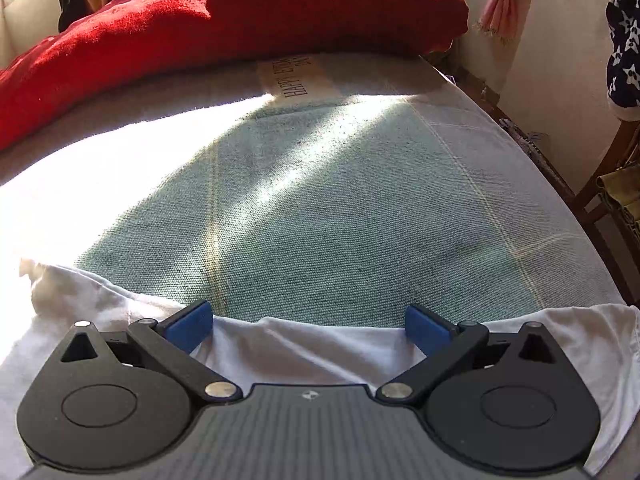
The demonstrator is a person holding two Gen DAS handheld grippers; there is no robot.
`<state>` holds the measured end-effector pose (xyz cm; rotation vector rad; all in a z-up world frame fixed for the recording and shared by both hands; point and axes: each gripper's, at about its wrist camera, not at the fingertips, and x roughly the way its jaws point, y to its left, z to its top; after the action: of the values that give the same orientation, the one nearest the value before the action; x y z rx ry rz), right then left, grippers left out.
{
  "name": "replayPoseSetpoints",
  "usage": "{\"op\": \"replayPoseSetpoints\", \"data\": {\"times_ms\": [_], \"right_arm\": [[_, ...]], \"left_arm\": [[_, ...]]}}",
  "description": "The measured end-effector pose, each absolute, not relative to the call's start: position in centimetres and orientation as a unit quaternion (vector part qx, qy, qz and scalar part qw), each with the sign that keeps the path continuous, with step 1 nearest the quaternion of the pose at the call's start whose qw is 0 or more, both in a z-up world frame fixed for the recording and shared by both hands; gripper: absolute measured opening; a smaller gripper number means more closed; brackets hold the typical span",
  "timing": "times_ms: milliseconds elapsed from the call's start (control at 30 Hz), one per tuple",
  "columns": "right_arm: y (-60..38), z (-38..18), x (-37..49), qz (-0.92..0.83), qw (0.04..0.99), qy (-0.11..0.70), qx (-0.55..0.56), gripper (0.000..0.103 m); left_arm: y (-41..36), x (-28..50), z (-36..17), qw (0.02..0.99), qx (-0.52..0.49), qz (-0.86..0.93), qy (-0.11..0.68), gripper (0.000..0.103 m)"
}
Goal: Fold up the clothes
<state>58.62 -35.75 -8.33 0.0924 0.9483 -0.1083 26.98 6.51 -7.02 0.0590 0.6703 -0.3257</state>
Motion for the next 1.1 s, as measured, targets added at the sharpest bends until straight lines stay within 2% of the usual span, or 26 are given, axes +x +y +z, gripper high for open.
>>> {"op": "replayPoseSetpoints", "data": {"times_ms": [133,300,533,667,833,967,1100], "right_arm": [[-35.7,-5.9,56.4,-0.021,0.893,0.442,0.08,0.103],[-33.6,-5.8,55.0,0.08,0.869,0.476,0.109,0.103],[-30.0,-8.5,57.9,0.088,0.88,0.465,0.042,0.103],[-29.5,-6.5,57.9,0.086,0.892,0.439,0.056,0.103],[-26.8,-4.5,55.8,0.119,0.874,0.47,0.029,0.103],[-24.1,-6.2,55.5,0.159,0.849,0.504,0.016,0.103],[-23.1,-8.1,57.2,0.143,0.865,0.481,0.003,0.103]], "left_arm": [[6.7,27.0,-6.9,0.931,0.02,-0.161,0.326,0.102],[6.4,26.8,-6.7,0.932,0.025,-0.166,0.323,0.102],[6.6,27.1,-6.9,0.93,0.026,-0.162,0.329,0.102],[7.1,27.0,-6.7,0.932,0.015,-0.164,0.324,0.102],[7.1,26.8,-6.6,0.932,0.014,-0.164,0.324,0.102],[6.7,26.8,-6.5,0.93,0.018,-0.171,0.324,0.102],[6.6,26.8,-6.7,0.928,0.013,-0.182,0.324,0.102]]}}
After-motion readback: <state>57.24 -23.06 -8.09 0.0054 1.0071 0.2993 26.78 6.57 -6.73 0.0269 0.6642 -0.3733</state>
